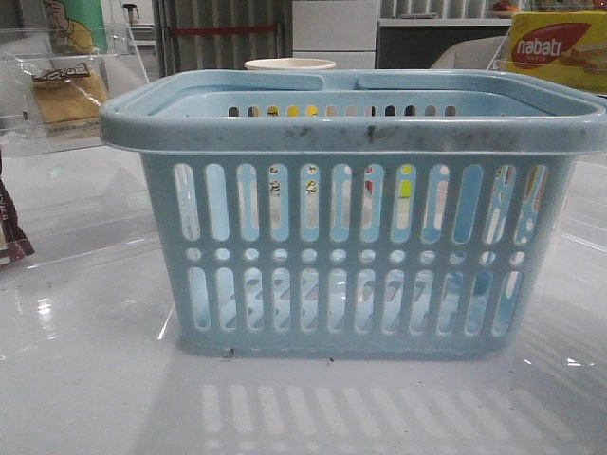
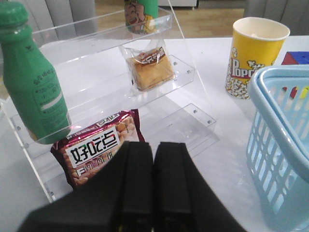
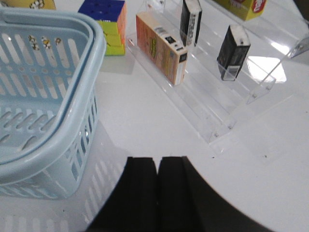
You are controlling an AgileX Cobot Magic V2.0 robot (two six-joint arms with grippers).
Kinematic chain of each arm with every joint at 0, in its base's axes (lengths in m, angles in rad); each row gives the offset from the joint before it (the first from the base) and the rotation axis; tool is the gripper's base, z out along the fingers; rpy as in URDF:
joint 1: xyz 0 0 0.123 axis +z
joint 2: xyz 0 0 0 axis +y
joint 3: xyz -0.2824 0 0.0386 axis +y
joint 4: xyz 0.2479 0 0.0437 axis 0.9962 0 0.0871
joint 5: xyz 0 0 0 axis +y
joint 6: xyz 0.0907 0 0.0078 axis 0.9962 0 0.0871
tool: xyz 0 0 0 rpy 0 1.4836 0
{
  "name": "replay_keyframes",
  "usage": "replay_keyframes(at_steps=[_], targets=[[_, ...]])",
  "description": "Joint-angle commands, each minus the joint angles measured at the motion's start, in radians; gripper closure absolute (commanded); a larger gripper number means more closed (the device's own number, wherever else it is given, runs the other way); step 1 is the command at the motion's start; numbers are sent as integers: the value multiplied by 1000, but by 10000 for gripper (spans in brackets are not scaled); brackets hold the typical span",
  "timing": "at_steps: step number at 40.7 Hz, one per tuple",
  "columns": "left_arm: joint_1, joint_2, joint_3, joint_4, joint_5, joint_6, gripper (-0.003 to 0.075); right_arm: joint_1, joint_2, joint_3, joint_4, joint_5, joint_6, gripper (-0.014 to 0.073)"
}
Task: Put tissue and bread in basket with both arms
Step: 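Lower the right gripper and grasp the small white tissue box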
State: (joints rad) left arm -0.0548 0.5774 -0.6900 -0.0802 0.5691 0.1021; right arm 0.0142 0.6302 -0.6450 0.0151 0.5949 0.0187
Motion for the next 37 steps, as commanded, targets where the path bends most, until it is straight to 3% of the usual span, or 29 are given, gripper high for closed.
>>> replay_keyframes(at_steps=[1,4,7,13,16,24,37], targets=[[-7,43,-35,-11,-72,-6,627,-5,53,-26,-7,-69,-4,566],[-7,71,-35,-11,-71,-6,617,-5,86,-26,-7,-69,-4,543],[-7,95,-35,-9,-69,-6,559,-5,111,-26,-7,-69,-4,446],[-7,132,-35,-7,-69,-4,268,-5,154,-26,-7,-70,-4,136],[-7,145,-35,-7,-69,-4,198,-5,183,-26,-7,-76,-4,70],[-7,166,-35,-7,-69,-4,233,-74,273,-65,-7,-126,49,73],[-7,172,-35,-9,-69,-4,287,-244,512,-293,8,-160,49,73]])
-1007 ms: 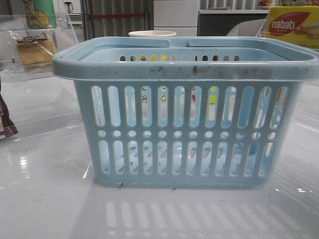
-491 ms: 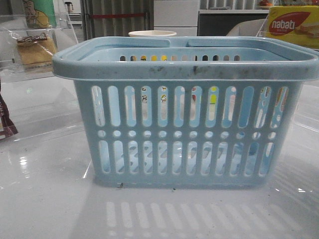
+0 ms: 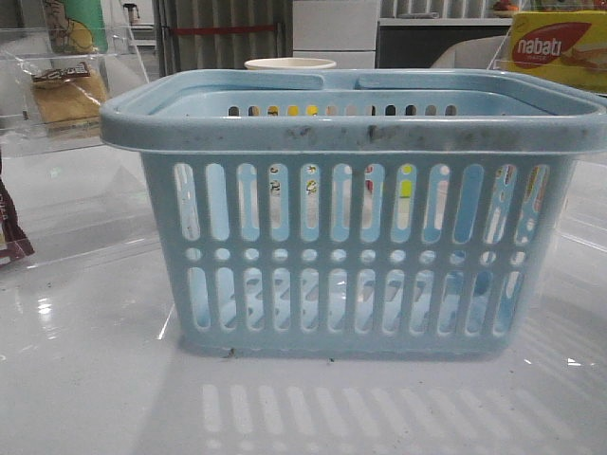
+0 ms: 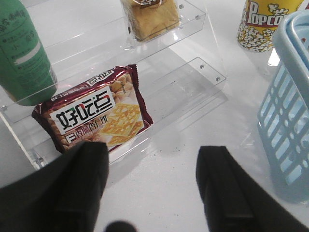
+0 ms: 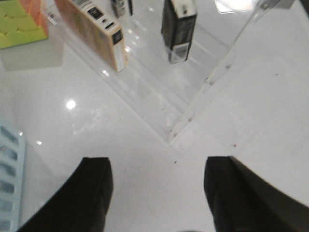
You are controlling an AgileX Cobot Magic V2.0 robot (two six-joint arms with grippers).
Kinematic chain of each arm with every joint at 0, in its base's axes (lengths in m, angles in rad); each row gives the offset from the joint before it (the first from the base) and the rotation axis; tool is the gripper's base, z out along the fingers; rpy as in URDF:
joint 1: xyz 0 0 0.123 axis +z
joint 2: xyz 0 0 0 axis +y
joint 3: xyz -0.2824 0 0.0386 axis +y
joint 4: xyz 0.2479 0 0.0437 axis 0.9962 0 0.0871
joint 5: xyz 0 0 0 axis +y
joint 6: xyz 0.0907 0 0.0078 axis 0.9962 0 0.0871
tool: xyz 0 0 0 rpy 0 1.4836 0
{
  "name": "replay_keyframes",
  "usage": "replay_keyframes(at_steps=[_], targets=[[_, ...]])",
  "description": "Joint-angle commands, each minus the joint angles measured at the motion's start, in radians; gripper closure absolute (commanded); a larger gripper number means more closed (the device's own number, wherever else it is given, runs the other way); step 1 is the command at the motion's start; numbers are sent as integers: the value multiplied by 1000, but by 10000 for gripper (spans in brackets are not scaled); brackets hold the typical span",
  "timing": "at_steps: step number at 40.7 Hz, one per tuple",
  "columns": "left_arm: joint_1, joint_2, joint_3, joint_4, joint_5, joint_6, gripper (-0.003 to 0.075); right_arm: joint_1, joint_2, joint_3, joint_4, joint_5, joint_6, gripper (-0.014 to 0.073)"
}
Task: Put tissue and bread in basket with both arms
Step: 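Lower the right gripper and grasp the small white tissue box, then carry the tissue box over the basket and open the right gripper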
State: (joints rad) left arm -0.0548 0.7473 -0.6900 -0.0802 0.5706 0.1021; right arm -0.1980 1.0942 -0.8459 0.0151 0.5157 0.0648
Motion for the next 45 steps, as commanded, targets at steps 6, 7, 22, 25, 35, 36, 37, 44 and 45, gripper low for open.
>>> replay_keyframes(at_steps=[6,7,22,25,35,36,37,44,45], targets=[[-7,2,-35,-9,-71,-4,286,-44,178,-221,30,-77,3,73],[-7,2,-35,-9,-71,-4,286,-44,196,-244,36,-75,3,73],[-7,2,-35,-9,-71,-4,286,-45,495,-497,48,-56,2,73],[-7,2,-35,-9,-71,-4,286,-45,544,-531,28,-52,2,73],[-7,2,-35,-9,-71,-4,286,-45,657,-602,-29,-51,2,73],[-7,2,-35,-9,-71,-4,286,-45,663,-604,-33,-59,2,73],[-7,2,-35,-9,-71,-4,286,-45,669,-604,-38,-65,2,73],[-7,2,-35,-9,-71,-4,286,-45,706,-604,-40,-117,2,74],[-7,2,-35,-9,-71,-4,287,-45,710,-604,-40,-118,2,77]])
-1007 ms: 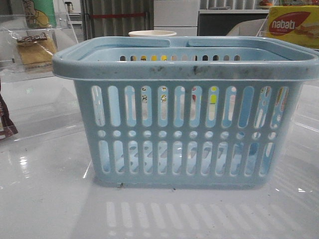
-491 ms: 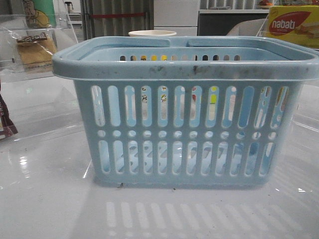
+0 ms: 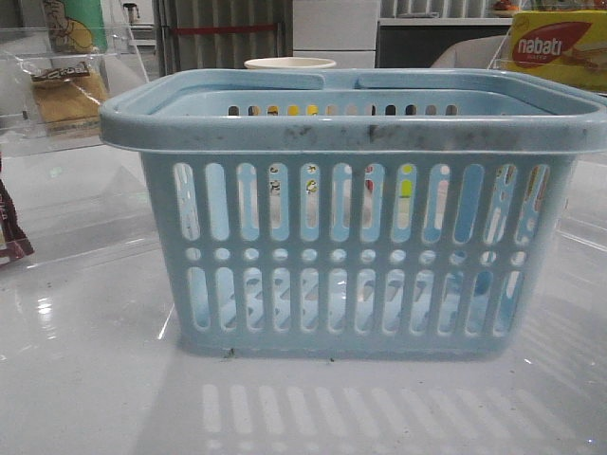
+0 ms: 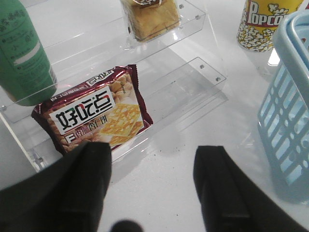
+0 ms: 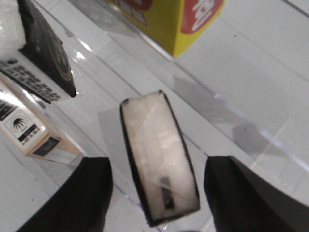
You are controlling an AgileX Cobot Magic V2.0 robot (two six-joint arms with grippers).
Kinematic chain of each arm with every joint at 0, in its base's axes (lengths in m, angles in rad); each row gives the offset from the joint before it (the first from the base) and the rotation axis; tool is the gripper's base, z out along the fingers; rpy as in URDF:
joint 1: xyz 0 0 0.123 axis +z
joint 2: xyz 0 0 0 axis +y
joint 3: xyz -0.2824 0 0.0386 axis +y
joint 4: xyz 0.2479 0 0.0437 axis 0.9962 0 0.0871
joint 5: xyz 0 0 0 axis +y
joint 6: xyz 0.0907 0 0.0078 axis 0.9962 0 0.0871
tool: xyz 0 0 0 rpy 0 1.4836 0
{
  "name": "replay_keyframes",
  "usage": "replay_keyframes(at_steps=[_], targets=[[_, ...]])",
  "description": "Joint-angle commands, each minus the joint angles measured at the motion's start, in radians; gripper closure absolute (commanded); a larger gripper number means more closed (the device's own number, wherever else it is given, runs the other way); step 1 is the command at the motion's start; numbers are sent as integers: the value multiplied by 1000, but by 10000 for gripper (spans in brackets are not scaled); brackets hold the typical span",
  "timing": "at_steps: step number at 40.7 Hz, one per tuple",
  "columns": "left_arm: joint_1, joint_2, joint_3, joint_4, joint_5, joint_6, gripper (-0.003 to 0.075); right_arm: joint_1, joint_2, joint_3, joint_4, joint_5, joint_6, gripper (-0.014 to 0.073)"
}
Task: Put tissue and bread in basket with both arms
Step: 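Carry the tissue box over the basket and open the right gripper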
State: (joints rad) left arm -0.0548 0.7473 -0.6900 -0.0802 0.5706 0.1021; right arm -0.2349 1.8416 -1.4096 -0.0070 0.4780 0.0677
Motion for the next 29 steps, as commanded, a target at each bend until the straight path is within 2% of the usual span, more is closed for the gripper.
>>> replay_keyframes(at_steps=[1,8,12,21,29], targets=[[-7,2,-35,-9,-71,-4,286,-8,-36,-40,-18,-82,-1,86],[-7,2,-35,-9,-71,-4,286,-8,-34,-40,-17,-88,-1,281],[-7,2,-35,-9,-71,-4,286,-8,-43,-40,-16,-85,-1,351],[-7,2,-35,-9,-71,-4,286,15,-163,-40,-12,-64,-1,368],[-7,2,-35,-9,-71,-4,287,86,-340,-40,-12,-23,-1,368]])
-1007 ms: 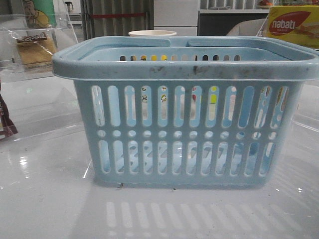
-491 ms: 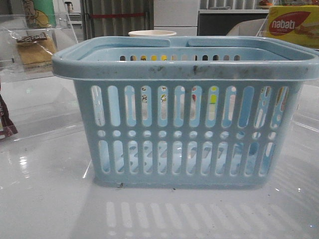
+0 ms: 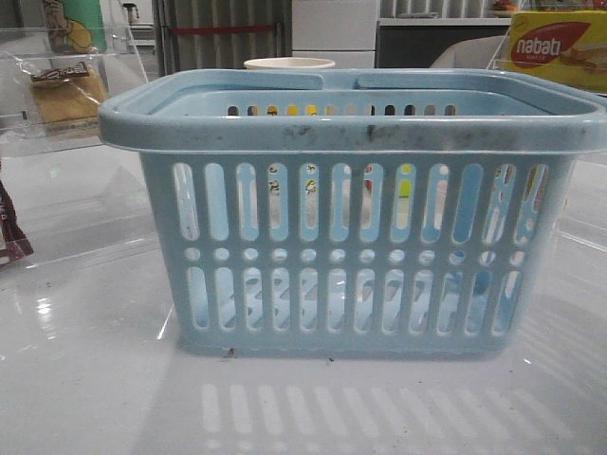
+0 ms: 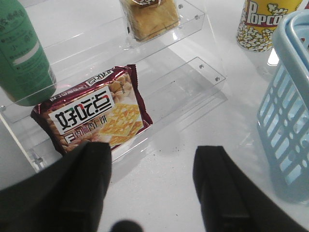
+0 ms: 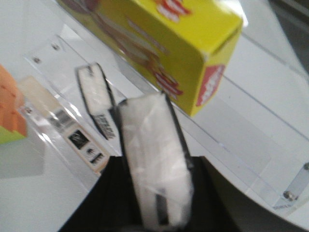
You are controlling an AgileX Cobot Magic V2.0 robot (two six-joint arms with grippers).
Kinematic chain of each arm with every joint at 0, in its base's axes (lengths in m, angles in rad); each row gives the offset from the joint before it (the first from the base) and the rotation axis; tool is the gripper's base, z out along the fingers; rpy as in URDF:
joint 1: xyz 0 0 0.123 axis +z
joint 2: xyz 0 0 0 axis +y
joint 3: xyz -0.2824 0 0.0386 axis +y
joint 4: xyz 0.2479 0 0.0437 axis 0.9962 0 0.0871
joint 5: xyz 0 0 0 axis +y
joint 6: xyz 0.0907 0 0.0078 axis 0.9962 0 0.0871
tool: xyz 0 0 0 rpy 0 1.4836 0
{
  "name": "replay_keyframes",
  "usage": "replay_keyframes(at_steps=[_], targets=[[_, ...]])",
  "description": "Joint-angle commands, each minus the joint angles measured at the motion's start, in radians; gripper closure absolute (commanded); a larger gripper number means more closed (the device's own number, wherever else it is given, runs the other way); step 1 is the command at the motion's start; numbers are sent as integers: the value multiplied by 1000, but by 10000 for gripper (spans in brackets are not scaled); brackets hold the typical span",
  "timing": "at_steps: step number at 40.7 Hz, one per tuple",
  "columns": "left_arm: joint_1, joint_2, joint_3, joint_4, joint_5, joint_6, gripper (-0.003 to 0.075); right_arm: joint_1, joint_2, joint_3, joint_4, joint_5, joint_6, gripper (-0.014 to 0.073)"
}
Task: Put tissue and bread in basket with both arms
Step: 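Carry the tissue box over the basket and open the right gripper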
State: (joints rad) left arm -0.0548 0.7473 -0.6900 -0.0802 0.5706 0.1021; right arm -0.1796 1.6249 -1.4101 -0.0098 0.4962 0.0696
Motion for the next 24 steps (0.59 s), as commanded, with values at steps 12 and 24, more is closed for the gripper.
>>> replay_keyframes(at_steps=[12,24], targets=[[-7,2,-35,-9,-74,-4,286,296,-302,-40,-10,103,-4,368],[-7,2,-35,-9,-78,-4,286,591,-238,-34,0,204,-5,368]])
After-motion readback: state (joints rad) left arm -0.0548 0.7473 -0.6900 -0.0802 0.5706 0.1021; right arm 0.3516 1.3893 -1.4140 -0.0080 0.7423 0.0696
